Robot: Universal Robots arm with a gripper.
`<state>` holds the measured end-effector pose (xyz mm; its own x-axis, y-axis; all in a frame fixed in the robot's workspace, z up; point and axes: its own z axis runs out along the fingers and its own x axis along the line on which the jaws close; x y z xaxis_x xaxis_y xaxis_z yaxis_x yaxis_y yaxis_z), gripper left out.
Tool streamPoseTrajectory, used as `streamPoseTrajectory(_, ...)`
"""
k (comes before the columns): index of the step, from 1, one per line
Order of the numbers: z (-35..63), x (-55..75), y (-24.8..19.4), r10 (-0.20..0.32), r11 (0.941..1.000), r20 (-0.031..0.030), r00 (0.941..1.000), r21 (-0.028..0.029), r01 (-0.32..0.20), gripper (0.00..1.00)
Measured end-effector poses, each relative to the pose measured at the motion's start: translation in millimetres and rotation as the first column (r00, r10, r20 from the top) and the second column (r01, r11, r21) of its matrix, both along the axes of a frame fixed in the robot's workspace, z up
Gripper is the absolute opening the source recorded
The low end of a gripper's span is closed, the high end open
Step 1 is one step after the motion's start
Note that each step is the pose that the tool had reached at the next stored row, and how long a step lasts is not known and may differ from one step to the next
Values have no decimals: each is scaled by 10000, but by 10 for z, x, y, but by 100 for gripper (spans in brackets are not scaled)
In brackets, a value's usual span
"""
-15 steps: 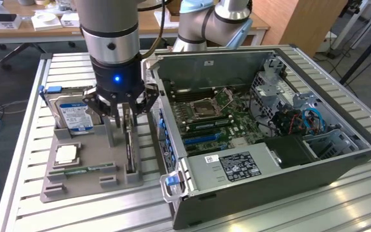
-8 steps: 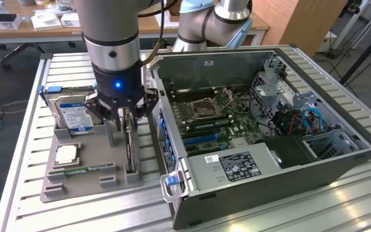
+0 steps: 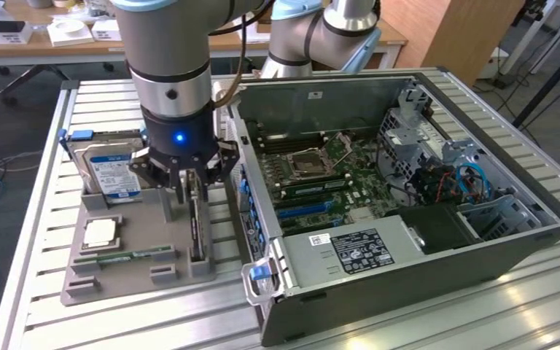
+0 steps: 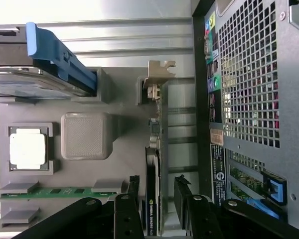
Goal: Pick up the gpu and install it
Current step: 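Pick up the gpu and move the gpu toward the slot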
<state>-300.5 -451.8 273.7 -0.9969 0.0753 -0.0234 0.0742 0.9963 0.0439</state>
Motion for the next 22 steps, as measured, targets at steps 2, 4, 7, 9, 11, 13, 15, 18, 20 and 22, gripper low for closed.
streamPoseTrajectory(2,-27,0,0,0,10000,0,10000,0,0,41)
streamPoseTrajectory(4,-54,0,0,0,10000,-1,10000,0,0,41)
streamPoseTrajectory(7,-102,0,0,1,10000,0,10000,0,-1,41)
streamPoseTrajectory(9,-135,0,0,0,10000,0,10000,1,0,41)
streamPoseTrajectory(11,-166,0,0,0,10000,0,10000,0,0,41)
streamPoseTrajectory(13,-197,0,0,0,10000,0,10000,0,0,41)
streamPoseTrajectory(15,-227,0,0,0,10000,0,10000,1,0,41)
streamPoseTrajectory(18,-268,0,0,0,10000,0,10000,0,0,41)
streamPoseTrajectory(20,-294,0,0,1,10000,-1,10000,-1,-1,41)
streamPoseTrajectory(22,-318,0,0,1,10000,-1,10000,0,-1,41)
